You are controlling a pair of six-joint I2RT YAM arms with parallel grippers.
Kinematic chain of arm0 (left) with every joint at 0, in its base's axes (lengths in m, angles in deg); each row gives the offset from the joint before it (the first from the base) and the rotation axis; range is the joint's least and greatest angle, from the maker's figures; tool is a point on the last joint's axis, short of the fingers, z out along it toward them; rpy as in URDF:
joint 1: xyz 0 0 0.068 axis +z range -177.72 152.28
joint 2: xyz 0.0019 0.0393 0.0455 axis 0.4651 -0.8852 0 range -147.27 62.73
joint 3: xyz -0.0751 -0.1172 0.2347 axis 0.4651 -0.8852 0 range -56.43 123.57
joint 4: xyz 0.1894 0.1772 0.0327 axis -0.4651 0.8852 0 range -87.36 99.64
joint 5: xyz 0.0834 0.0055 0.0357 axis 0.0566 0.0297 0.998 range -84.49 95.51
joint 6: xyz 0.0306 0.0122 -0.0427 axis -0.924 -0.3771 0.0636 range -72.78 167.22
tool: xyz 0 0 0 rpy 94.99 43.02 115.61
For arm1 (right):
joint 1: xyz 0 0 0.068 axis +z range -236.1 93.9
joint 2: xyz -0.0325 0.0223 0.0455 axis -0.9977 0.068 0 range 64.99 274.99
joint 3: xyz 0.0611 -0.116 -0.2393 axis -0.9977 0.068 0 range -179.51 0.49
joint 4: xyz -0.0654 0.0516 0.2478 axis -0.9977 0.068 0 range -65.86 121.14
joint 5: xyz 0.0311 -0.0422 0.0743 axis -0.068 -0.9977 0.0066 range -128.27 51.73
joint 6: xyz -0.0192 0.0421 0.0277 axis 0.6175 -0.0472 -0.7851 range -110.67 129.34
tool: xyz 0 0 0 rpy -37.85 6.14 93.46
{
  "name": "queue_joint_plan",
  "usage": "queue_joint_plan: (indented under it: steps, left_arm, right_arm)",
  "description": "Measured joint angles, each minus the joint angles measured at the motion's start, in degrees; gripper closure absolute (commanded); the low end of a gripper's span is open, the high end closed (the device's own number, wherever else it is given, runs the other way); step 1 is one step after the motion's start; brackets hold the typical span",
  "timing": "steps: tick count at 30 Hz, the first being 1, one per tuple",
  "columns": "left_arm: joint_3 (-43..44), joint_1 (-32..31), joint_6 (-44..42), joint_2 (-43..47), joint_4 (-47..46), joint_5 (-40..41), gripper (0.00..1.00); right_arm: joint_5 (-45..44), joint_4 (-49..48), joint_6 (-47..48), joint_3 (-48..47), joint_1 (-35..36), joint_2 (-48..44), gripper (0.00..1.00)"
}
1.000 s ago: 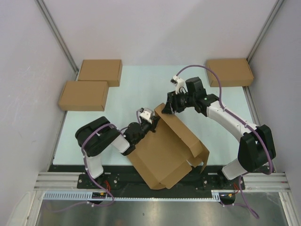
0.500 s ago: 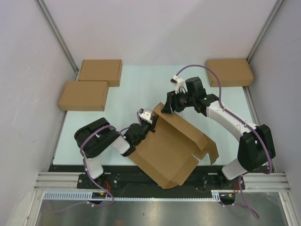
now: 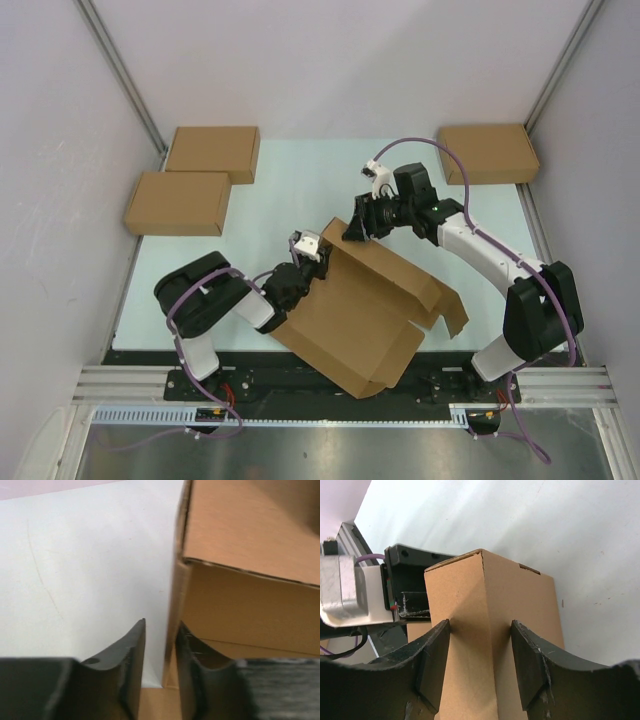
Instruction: Fold the paper box
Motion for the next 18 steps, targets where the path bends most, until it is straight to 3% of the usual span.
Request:
queue_joint_plan:
  steps: [18]
  left_arm:
    - [0.5,0.3,1.6,-0.5,0.9,-0.7,0.54]
  right_arm:
    - [1.4,0.4,-1.0,0.0,0.0,0.0,0.45]
